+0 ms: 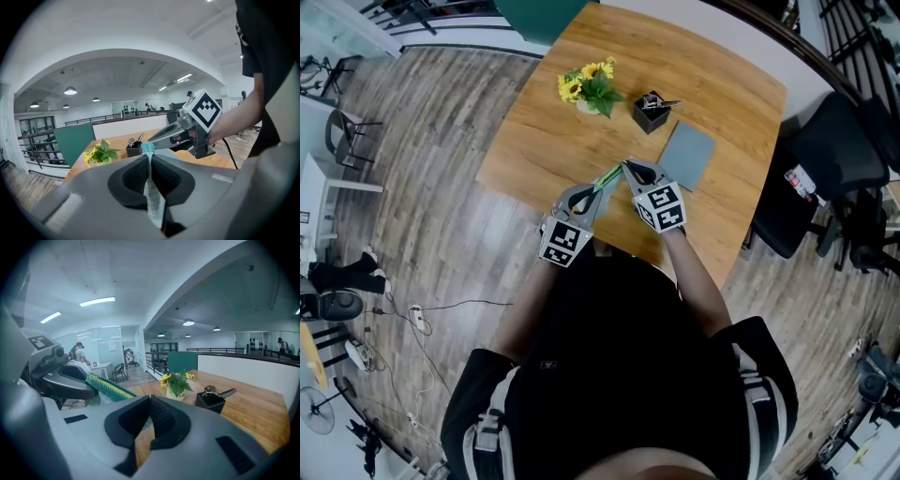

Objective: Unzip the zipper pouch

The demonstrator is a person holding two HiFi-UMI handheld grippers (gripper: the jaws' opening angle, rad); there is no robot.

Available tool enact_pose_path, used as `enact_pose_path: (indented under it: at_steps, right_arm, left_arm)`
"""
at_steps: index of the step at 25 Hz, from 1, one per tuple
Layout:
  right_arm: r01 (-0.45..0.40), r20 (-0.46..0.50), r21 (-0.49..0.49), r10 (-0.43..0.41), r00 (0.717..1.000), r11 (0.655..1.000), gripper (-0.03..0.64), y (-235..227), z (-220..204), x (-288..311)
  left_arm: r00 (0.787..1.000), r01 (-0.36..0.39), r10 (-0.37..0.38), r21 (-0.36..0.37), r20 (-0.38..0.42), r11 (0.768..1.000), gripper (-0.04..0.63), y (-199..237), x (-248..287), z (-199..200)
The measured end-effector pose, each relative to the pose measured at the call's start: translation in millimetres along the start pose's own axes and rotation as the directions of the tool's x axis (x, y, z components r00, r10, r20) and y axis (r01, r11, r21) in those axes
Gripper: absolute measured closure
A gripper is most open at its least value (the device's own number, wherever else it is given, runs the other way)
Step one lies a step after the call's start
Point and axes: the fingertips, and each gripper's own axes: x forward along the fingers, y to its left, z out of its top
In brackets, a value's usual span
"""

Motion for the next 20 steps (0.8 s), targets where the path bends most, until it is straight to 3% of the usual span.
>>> enact_pose_path:
  at_steps: [20]
  right_arm:
    - [0.043, -0.003, 0.019, -0.043, 0.999, 0.999, 0.611, -20, -2, -2]
  left_arm:
    - [1.000, 0.000, 0.000, -0.009, 0.020, 1.000, 0.589, 5, -5, 6]
